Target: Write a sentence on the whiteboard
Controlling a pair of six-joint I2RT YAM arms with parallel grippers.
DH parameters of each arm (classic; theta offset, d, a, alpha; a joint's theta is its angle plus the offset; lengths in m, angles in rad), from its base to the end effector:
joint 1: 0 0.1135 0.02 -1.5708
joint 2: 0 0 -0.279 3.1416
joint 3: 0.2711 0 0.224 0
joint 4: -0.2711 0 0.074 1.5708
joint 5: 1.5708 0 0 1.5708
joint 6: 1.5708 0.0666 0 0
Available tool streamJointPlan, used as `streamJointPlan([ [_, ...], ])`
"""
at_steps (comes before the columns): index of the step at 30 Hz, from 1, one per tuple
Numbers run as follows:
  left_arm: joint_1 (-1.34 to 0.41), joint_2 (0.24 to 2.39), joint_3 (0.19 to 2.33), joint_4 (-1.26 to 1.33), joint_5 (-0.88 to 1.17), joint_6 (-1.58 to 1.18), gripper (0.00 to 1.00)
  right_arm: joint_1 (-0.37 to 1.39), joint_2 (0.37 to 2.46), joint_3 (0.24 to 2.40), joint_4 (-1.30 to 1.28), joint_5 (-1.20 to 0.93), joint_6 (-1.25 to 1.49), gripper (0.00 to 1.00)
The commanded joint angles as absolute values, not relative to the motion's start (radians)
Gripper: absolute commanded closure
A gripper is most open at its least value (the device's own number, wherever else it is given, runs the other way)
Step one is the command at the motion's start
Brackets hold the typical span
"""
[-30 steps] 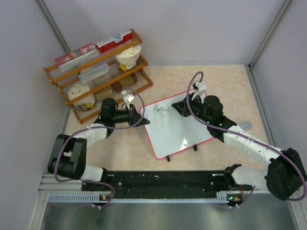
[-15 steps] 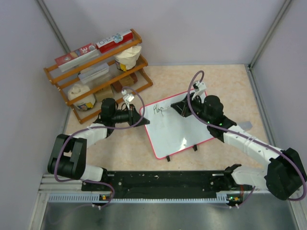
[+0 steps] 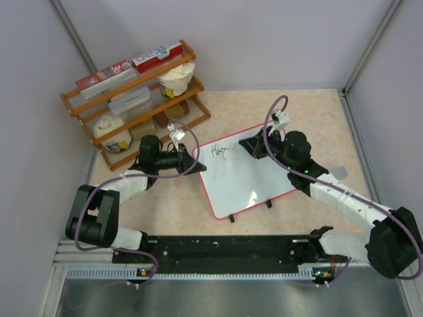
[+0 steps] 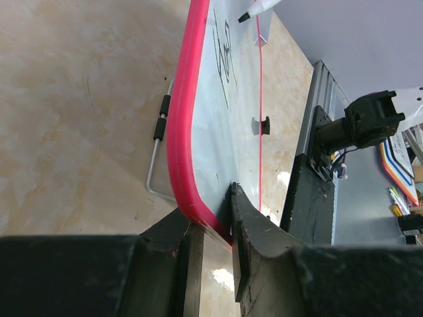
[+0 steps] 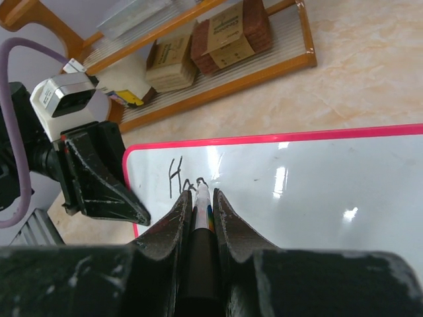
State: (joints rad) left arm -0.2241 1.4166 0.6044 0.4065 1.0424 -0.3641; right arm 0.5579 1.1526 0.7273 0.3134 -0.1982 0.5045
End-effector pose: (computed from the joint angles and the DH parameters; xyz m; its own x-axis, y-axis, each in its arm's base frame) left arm 0.2485 -0.1156 0.2314 -0.6750 -0.0303 -0.7372 0.6906 0.3258 -0.6457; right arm 0.2191 0.1522 0.3185 -0.4141 0.3002 -0.8593 -0.5539 0.6660 0.4996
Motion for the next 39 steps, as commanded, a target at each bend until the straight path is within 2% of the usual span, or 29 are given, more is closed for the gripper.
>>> streamJointPlan([
  [1, -0.244, 1.425, 0.607, 0.390, 0.999, -0.244, 1.00, 0.548, 1.152, 0.770, 0.307, -0.140, 0.485, 1.00],
  [14, -0.244, 1.424, 0.607, 0.387, 0.999, -0.242, 1.00, 0.545, 1.169, 0.752, 0.330, -0.103, 0.489, 1.00],
  [39, -0.245, 1.424, 0.611, 0.383, 0.999, -0.241, 1.00, 0.546, 1.146, 0.707, 0.259, -0.175, 0.466, 1.00],
])
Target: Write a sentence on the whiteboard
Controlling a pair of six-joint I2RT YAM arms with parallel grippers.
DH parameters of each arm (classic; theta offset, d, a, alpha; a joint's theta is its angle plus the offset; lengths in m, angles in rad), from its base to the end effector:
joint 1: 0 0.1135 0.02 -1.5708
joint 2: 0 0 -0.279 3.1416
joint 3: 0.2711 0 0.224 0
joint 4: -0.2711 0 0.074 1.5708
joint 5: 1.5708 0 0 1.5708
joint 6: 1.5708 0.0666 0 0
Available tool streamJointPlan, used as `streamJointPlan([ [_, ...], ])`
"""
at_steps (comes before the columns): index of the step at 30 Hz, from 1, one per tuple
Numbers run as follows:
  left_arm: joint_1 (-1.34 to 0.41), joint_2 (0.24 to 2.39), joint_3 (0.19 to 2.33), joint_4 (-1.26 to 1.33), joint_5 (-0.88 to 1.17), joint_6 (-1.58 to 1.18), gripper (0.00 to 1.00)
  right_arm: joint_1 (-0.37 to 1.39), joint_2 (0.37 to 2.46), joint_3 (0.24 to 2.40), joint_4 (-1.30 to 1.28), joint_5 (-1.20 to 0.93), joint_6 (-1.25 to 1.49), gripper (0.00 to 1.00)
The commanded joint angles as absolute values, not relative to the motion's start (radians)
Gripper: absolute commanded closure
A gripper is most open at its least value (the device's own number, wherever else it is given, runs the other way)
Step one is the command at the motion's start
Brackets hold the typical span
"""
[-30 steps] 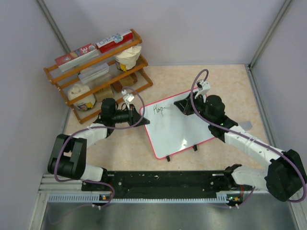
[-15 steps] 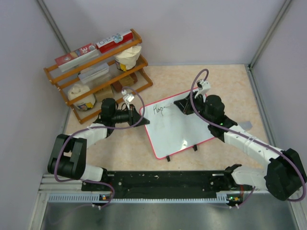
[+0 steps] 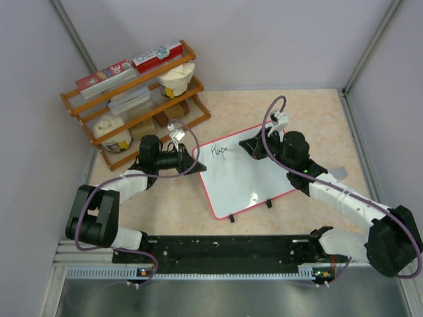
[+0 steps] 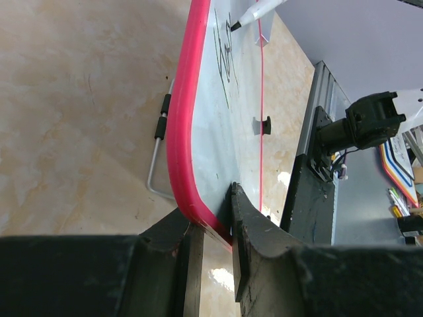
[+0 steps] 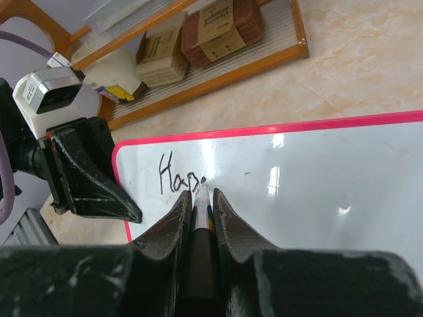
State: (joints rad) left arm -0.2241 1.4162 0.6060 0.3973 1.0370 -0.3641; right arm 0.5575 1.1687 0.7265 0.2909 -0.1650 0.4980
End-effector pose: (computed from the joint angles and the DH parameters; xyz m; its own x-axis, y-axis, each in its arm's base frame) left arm 0.2486 -0.1155 0.2309 -0.6796 -0.0309 -0.7329 0.6848 0.3316 -0.6490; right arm 0.2230 0.1519 0.3111 -0.4275 0.2888 -0.8567 -0.5184 0.6980 0.4940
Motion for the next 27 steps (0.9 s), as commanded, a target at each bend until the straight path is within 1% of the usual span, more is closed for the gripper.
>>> streamJointPlan([
  [1, -0.245, 1.422, 0.611, 0.383, 0.999, -0.241, 1.00, 0.545, 1.143, 0.703, 0.258, -0.175, 0.465, 1.00],
  [19, -0.245, 1.417, 0.609, 0.379, 0.996, -0.238, 1.00, 0.545, 1.088, 0.650, 0.236, -0.193, 0.449, 1.00],
  [27, -0.245, 1.416, 0.609, 0.374, 0.992, -0.235, 1.00, 0.546, 1.072, 0.669, 0.253, -0.212, 0.454, 1.00],
])
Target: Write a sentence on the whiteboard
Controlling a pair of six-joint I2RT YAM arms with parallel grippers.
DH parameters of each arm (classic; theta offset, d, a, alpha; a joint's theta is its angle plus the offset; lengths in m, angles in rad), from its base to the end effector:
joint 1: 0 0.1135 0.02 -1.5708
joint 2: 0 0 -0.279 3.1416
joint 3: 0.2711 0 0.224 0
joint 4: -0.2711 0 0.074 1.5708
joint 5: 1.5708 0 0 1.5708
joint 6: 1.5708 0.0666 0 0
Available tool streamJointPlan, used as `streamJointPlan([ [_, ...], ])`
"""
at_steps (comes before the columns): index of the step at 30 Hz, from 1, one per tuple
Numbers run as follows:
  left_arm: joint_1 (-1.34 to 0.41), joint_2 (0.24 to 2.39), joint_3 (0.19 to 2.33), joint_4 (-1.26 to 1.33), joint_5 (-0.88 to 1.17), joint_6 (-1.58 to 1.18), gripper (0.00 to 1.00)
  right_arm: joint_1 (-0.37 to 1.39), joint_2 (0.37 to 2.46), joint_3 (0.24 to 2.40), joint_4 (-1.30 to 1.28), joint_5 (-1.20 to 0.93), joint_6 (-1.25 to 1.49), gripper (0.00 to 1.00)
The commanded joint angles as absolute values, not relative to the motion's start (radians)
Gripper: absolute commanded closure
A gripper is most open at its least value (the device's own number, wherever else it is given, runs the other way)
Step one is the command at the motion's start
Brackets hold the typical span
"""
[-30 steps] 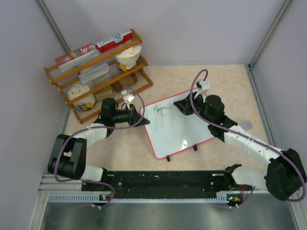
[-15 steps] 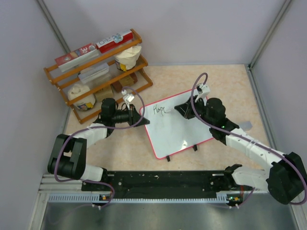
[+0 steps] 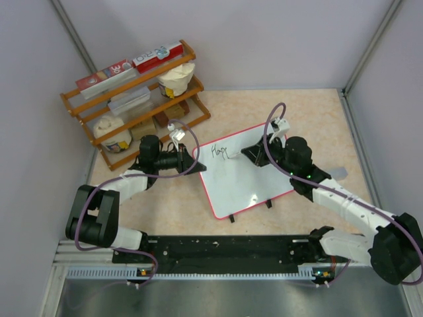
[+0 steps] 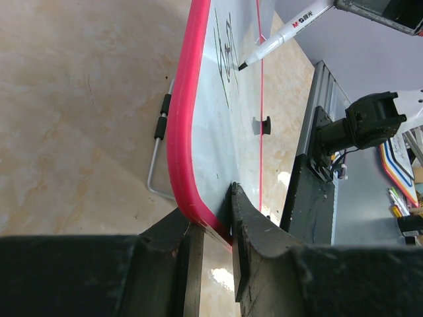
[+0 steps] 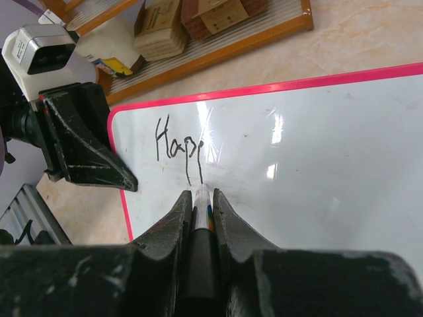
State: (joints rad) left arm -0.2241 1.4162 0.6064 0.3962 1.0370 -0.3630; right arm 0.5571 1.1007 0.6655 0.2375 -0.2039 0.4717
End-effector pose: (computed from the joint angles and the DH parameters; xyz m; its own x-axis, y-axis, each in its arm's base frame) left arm 0.2487 -0.1155 0.2309 -0.6794 -0.0304 -0.7332 0.6851 0.3317 -0.6486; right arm 0.2060 0.1442 0.2983 -0.4604 0.2375 -0.8554 -0.5356 0.6941 0.4810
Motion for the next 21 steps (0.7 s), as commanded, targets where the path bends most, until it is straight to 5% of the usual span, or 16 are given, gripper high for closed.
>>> streamJointPlan([
  [1, -0.245, 1.417, 0.609, 0.376, 0.991, -0.235, 1.00, 0.546, 1.066, 0.675, 0.262, -0.218, 0.460, 1.00],
  [21, -0.247, 1.414, 0.609, 0.370, 0.989, -0.232, 1.00, 0.546, 1.158, 0.804, 0.315, -0.157, 0.485, 1.00],
])
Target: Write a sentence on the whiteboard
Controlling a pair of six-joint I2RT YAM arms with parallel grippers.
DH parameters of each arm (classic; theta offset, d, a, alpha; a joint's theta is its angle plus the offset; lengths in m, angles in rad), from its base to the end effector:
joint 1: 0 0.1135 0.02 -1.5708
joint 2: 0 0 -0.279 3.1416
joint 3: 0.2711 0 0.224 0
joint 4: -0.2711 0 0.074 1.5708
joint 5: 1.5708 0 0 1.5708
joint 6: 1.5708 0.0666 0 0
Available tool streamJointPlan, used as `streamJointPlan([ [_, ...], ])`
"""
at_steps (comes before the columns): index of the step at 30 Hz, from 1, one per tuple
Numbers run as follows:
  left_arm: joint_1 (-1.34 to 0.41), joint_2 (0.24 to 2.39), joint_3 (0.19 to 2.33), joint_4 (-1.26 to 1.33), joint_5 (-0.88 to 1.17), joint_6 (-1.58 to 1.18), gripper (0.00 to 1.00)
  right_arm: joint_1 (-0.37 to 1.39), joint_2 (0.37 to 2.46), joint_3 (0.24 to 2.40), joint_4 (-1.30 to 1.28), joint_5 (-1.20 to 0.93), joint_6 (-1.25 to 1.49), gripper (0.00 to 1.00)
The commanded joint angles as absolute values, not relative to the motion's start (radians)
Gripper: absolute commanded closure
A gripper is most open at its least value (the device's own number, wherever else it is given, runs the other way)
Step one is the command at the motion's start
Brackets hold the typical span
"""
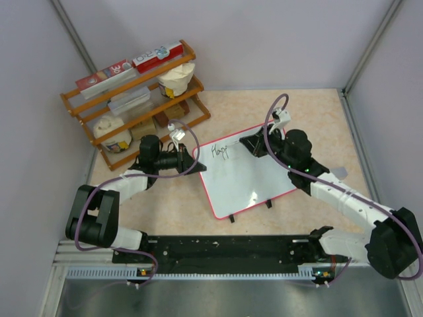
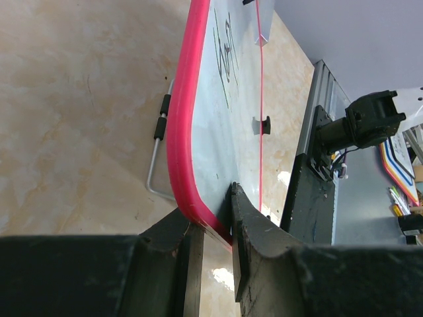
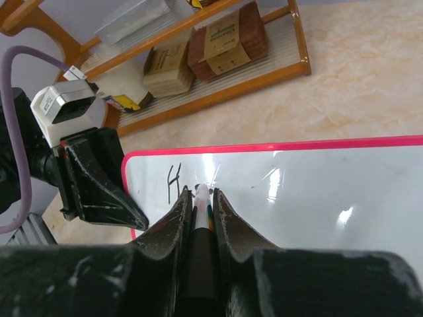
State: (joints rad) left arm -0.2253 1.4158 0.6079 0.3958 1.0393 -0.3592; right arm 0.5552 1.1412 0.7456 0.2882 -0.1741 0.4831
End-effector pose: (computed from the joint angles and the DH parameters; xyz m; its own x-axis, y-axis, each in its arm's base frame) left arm 0.2486 -0.1159 0.2314 -0.6759 -0.0279 -0.7364 0.6895 0.3287 -0.6453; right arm 0.2190 0.1494 0.3244 -0.3898 0.2966 -0.8718 -0.5470 0.6870 0.4783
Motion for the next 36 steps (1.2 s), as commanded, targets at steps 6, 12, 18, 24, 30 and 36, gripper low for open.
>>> streamJointPlan([
  [6, -0.249, 1.417, 0.611, 0.367, 0.988, -0.229, 1.00, 0.546, 1.187, 0.807, 0.304, -0.155, 0.482, 1.00],
  [12, -0.250, 1.417, 0.612, 0.365, 0.986, -0.229, 1.00, 0.546, 1.195, 0.801, 0.291, -0.124, 0.479, 1.00],
  [18, -0.250, 1.417, 0.612, 0.365, 0.986, -0.229, 1.00, 0.546, 1.183, 0.795, 0.273, -0.095, 0.479, 1.00],
  [24, -0.250, 1.416, 0.612, 0.364, 0.986, -0.227, 1.00, 0.545, 1.169, 0.782, 0.262, -0.086, 0.476, 1.00],
  [30, -0.252, 1.416, 0.614, 0.364, 0.986, -0.227, 1.00, 0.545, 1.161, 0.773, 0.252, -0.080, 0.474, 1.00],
  [36, -0.252, 1.419, 0.614, 0.364, 0.986, -0.227, 1.00, 0.545, 1.149, 0.758, 0.239, -0.098, 0.463, 1.00],
])
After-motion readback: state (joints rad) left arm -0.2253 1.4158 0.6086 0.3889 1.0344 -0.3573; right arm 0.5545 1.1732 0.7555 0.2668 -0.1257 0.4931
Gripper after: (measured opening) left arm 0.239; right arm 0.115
